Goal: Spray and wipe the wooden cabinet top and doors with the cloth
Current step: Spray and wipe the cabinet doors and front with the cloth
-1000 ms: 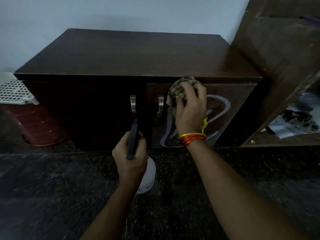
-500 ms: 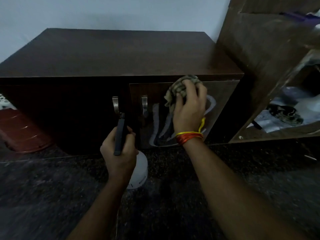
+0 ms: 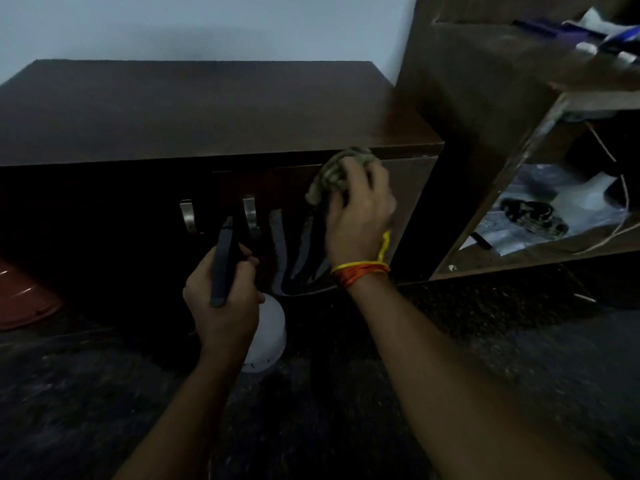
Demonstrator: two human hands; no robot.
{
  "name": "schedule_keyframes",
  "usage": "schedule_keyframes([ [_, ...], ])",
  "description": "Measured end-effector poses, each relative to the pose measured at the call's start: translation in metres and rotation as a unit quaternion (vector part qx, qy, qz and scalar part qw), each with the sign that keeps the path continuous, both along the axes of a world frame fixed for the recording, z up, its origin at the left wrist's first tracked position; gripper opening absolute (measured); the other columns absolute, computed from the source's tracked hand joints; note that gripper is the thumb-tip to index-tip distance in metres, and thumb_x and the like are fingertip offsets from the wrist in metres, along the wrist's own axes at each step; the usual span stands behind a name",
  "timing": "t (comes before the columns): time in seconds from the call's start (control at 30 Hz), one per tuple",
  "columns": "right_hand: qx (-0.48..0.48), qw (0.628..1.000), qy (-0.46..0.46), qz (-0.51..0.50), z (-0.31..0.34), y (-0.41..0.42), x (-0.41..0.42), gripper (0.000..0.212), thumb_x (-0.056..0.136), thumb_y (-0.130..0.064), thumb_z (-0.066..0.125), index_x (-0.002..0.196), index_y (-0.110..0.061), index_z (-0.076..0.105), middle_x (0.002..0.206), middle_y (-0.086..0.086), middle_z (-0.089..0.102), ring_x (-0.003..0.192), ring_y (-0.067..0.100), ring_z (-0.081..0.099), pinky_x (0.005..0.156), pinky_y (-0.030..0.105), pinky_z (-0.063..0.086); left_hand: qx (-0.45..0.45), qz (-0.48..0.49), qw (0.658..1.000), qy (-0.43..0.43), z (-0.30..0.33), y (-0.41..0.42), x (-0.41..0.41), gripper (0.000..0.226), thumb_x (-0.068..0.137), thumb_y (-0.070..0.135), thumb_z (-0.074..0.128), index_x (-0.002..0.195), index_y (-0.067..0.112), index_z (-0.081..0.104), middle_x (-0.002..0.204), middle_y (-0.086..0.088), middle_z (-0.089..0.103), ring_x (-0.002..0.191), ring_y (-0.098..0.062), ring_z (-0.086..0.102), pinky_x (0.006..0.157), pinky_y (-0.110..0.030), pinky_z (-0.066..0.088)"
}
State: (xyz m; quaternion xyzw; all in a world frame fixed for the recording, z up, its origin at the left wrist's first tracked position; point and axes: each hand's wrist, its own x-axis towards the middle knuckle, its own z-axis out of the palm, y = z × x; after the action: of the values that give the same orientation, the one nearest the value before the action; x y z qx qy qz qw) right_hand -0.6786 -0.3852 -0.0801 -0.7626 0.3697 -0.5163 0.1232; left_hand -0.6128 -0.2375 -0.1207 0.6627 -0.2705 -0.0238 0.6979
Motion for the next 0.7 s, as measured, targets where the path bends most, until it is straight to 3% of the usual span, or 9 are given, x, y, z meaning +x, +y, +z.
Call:
schedule_keyframes([
  [0.17,-0.021,0.997,0.040,0.068,0.002,-0.003,0.000,0.034,0.084,-0.002,0.055,0.117,-0.005,0.062,0.118,0.020,0.053,0.111,0.036,0.053,0.095,0.042,0.046,0.012,-0.002,1.000,-0.002,-0.006,-0.002,-0.002,0.017,0.082,0.011,0.048,0.075,0.021,0.060,0.068,-0.020,0.058,0.039,-0.014,0.051,0.041,-0.023,0.045],
  [0.37,0.036,0.998,-0.037,-0.024,0.002,-0.033,-0.031,0.036,0.078,0.000,0.061,0.114,-0.007,0.062,0.118,0.018,0.052,0.111,0.032,0.053,0.098,0.038,0.044,-0.001,-0.019,1.000,0.004,-0.003,0.001,-0.002,0.013,0.081,0.026,0.051,0.079,0.016,0.060,0.070,-0.021,0.057,0.041,-0.018,0.050,0.044,-0.022,0.045],
  [0.53,0.061,0.994,-0.061,-0.060,0.001,-0.029,-0.023,0.038,0.080,-0.003,0.063,0.116,-0.013,0.060,0.127,0.016,0.049,0.116,0.033,0.050,0.099,0.039,0.043,-0.009,-0.024,1.000,0.009,-0.002,0.000,-0.003,0.011,0.079,0.031,0.051,0.077,0.031,0.061,0.071,-0.020,0.056,0.041,-0.016,0.048,0.045,-0.018,0.044],
  [0.7,0.026,0.999,0.003,-0.018,-0.001,-0.017,-0.016,0.039,0.080,-0.002,0.060,0.117,-0.013,0.061,0.125,0.017,0.050,0.113,0.037,0.048,0.096,0.047,0.043,0.007,-0.037,0.999,-0.011,-0.008,-0.004,-0.006,0.012,0.083,0.019,0.050,0.077,0.024,0.060,0.069,-0.028,0.053,0.042,-0.025,0.047,0.045,-0.016,0.045],
])
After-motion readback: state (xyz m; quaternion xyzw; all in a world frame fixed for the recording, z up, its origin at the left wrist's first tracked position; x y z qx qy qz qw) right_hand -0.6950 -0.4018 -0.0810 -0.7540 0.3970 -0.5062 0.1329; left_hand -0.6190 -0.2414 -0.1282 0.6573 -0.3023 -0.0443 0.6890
